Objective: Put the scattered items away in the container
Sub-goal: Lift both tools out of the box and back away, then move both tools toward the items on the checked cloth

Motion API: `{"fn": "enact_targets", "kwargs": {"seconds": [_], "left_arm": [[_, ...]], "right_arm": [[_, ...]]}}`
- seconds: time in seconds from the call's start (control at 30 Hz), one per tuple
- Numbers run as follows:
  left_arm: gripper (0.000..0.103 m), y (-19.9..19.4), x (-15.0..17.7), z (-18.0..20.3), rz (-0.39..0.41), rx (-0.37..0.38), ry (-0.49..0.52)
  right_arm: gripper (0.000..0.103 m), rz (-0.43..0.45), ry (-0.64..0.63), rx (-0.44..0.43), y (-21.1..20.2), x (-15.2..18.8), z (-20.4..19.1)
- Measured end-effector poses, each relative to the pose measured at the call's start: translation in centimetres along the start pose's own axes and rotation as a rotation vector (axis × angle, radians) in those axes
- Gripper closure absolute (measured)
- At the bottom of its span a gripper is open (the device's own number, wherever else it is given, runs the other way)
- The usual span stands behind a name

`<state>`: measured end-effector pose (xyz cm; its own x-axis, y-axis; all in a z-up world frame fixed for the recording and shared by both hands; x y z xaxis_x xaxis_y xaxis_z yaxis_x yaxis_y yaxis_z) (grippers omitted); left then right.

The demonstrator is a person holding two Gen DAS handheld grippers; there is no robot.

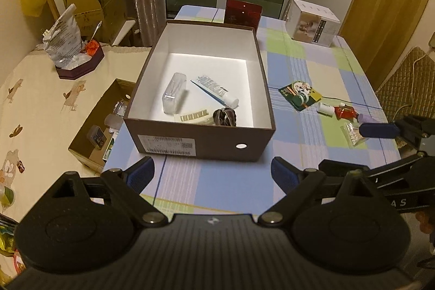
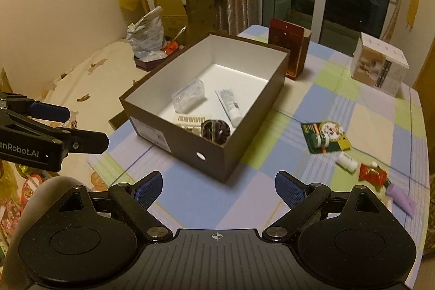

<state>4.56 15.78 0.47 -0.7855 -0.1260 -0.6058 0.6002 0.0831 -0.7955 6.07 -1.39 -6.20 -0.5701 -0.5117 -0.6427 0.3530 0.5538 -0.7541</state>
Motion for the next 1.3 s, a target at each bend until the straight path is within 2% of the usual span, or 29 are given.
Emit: {"fn": "enact_targets", "kwargs": {"seconds": [0.4,0.73,0.97,1.3], "left_arm": [[0.012,-0.3,1.4,3.1,-0.011,0.032,0.010],[0.012,1.0,2.1,6.3,-0.033,0.065,0.044],[0.012,2.5,2.8,8.7,-0.050,0.108,0.086],[0.012,4.7,3.1,12.0,-0.063,0.177,0.169]], "right_arm": [[0.008,-0.009,0.088,0.053,-2.3,2.7,2.8],[0.008,-0.036,0.170,0.112,-3.5,4.9,6.0],[0.008,-0.057,0.231,0.162,-4.1,6.8,8.9],[0.008,-0.063,0.284,0.185,-4.2,8.8,11.9]]}}
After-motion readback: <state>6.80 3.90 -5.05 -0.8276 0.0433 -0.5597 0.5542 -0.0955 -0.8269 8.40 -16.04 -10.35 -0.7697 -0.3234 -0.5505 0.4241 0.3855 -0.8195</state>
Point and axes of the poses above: each gripper's, at about its wrist camera, not at the fingertips, and y roughly the way its jaws point, z to its right, x to its underside, the point moved 5 cm from there along y, roughly the way its jaws point, and after that the axes turned 4 degrees about -x, right-handed, at the moved point
